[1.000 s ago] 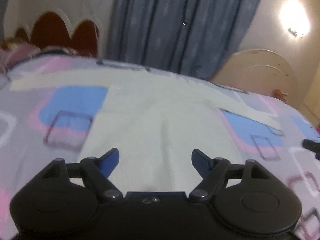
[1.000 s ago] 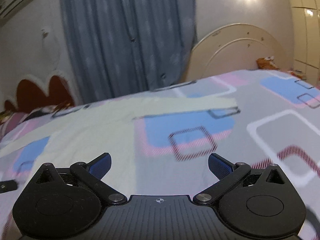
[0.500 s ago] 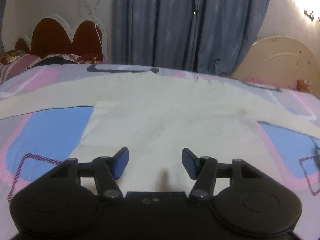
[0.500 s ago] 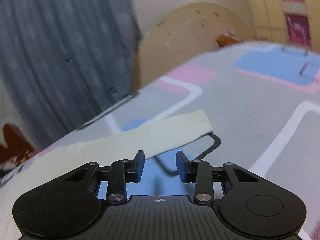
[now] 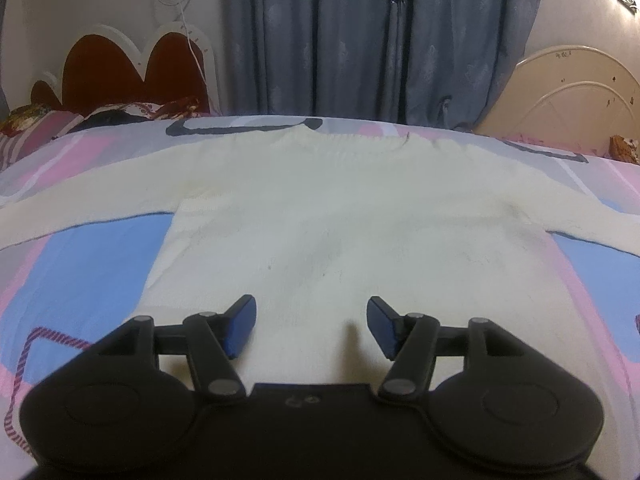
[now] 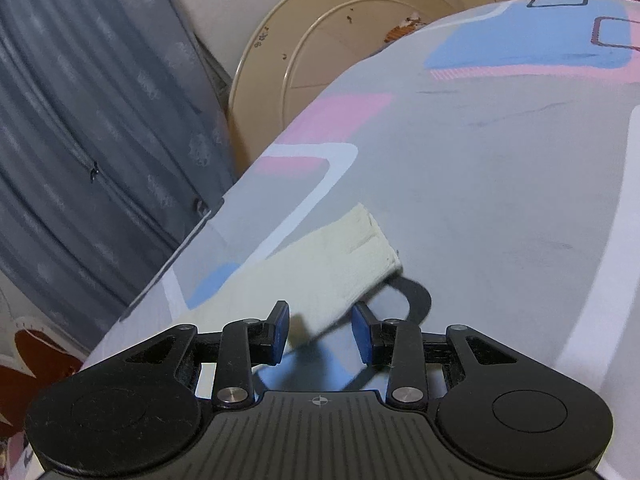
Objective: Fold small clothes
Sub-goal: 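Reach the right tool to a sweater sleeve cuff and grasp it, then fold the held sleeve across the sweater body with the right tool while the left tool pins the body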
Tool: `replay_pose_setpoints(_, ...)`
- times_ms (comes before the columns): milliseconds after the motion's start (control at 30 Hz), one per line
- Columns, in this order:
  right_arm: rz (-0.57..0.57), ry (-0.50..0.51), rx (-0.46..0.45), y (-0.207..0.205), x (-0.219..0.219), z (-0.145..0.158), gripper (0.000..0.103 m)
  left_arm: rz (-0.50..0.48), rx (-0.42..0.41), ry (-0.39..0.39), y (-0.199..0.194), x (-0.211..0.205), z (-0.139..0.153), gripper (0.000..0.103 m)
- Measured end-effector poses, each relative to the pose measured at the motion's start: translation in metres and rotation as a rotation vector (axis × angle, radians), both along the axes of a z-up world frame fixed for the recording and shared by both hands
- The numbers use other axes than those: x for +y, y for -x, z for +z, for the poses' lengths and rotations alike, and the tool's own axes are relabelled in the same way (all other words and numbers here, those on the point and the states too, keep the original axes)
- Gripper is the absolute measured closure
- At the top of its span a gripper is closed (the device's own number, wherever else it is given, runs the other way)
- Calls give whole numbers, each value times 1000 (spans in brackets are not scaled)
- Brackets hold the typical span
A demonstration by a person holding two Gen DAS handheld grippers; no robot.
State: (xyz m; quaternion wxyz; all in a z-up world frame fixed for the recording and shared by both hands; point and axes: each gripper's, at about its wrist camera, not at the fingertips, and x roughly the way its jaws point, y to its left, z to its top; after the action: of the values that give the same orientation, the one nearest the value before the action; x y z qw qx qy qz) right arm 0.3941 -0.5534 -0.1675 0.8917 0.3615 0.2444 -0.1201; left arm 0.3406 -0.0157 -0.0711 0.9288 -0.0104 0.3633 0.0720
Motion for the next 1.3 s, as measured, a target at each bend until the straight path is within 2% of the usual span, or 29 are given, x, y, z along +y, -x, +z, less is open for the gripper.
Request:
replay_pose_setpoints(33,4,11,12,-3,-1,1,102,1,-1,-1,-2,1,1,43)
replay_pose_setpoints(100,11,38,8,-11,3,4,102,1,-8,-17,-4,5,5,43)
replay_pose_setpoints(167,8,182,-42,-8,11,18,102,-4,4,-57,-7,9,6,41)
replay_pose_setpoints(200,0,225,-4,-14,13,16,102,-10,20,-67,-10,12,6,41)
replay_pose_setpoints(233,0,187,87,-25,9,4,102,-9,32,-69,-11,17,6,41)
replay_pose_setpoints(267,-13,166,82,-26,7,0,103,-9,31,-64,-11,23,7,41)
replay_pose_setpoints(300,-7,199,94,-30,11,4,102,-13,27,-61,-11,28,9,42)
replay_pose_setpoints(400,14,237,57,-33,27,18,102,-30,21,-71,-12,42,11,46)
replay_pose_setpoints(500,89,299,12,-43,62,33,102,-49,23,-39,-20,54,9,57)
replay_pose_setpoints(633,250,390,-66,-64,140,56,102,-73,12,27,-35,65,3,71)
replay_pose_setpoints(733,409,467,-130,-73,217,65,102,-80,3,79,-44,74,1,77)
replay_pose_setpoints(800,513,505,-169,-74,269,67,102,-74,-9,96,-48,81,2,77)
replay_pose_setpoints(933,704,561,-219,-74,367,57,102,-47,-17,124,-52,101,3,77)
replay_pose_setpoints(1100,878,605,-220,-69,459,29,102,-17,-13,143,-54,128,2,79)
replay_pose_setpoints(1167,950,606,-203,-68,485,12,102,-23,0,158,-55,135,0,68)
replay_pose_setpoints(1200,983,617,-171,-69,495,2,102,-35,10,174,-57,137,-2,59)
replay_pose_setpoints(1233,973,662,-152,-69,502,-6,102,-41,9,183,-58,138,-2,52)
replay_pose_setpoints(1300,940,725,-173,-63,502,-5,89,-68,-18,189,-61,133,-1,52)
